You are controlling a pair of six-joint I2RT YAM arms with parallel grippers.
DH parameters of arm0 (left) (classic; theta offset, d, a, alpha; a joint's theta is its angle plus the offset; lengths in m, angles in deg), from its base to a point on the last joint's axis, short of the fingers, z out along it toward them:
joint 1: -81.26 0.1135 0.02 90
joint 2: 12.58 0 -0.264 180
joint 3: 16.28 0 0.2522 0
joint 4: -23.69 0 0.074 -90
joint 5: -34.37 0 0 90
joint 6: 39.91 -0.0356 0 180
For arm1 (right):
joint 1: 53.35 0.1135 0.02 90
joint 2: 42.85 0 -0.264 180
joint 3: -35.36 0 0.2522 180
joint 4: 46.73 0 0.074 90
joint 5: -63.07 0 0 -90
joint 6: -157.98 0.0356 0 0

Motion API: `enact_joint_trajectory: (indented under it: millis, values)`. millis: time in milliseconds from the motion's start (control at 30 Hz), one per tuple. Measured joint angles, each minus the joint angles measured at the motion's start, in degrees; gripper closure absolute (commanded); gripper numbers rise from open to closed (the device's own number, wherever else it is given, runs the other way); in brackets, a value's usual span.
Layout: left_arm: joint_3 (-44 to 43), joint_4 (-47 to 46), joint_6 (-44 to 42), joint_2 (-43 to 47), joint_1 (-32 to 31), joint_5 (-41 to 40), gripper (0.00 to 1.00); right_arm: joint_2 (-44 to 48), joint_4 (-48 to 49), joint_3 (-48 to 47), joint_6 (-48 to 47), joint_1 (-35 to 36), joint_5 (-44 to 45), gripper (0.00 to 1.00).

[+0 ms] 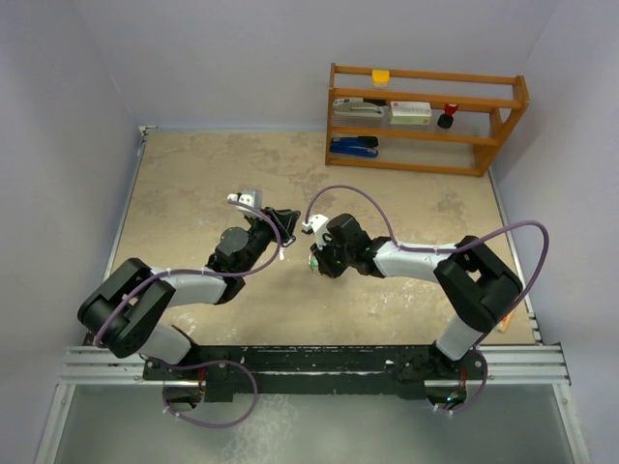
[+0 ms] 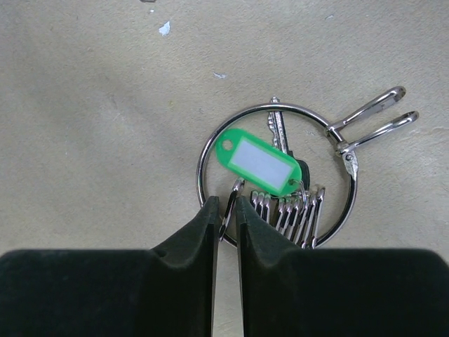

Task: Put the keys on the keyring
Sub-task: Pick up the keyring from the center of the board.

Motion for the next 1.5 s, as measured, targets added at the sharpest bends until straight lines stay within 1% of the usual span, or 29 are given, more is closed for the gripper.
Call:
enact_joint_trajectory:
  millis: [133,200,300,333,533,600,667,700,800,900,967,1067,1300,1500]
  values:
    - [0.0,0.0,0.0,0.0,0.0,-0.1,0.71,0.0,-0.2,0.0,0.1,0.0,0.5,0.8]
    - [0.0,0.0,0.0,0.0,0.0,-0.2,0.71,0.0,-0.2,0.1,0.1,0.0,0.8,0.81]
    - [0.0,0.0,0.0,0.0,0.0,-0.2,0.71,0.0,0.0,0.2,0.2,0.0,1.3,0.97]
    - [0.0,0.0,0.0,0.0,0.0,-0.2,0.71,0.0,0.0,0.2,0.2,0.0,1.6,1.0]
    - [0.0,0.0,0.0,0.0,0.0,-0.2,0.71,1.8,1.8,2.5,0.4,0.0,3.1,1.0]
    - [0.0,0.0,0.0,0.0,0.0,-0.2,0.71,4.6,2.7,5.1,0.4,0.0,3.3,1.0]
    - [0.0,0.0,0.0,0.0,0.0,-0.1,0.75,9.0,5.0,8.3,0.4,0.0,3.4,1.0]
    - [0.0,-0.1,0.0,0.0,0.0,0.2,0.76,11.3,6.6,9.9,0.4,0.0,3.5,1.0]
    - [0.0,-1.0,0.1,-0.1,0.0,1.4,0.77,17.8,12.1,13.6,0.1,0.0,3.4,1.0]
    - [0.0,-3.5,0.2,-1.0,0.0,4.0,0.76,21.5,17.1,15.2,-0.6,0.0,2.9,1.0]
    - [0.0,-5.5,0.3,-2.2,0.0,7.1,0.75,22.6,19.8,15.4,-1.3,-0.1,1.9,1.0]
    - [-0.3,-7.5,0.3,-3.7,0.0,12.3,0.7,23.0,22.9,15.4,-2.1,-0.1,0.2,1.0]
    - [-1.4,-11.1,0.3,-4.7,0.0,22.9,0.61,24.4,25.3,15.8,-4.3,-1.2,-3.7,1.0]
    - [-1.6,-14.2,0.6,-5.0,0.0,28.4,0.61,26.9,26.9,16.2,-5.3,-5.9,-10.4,1.0]
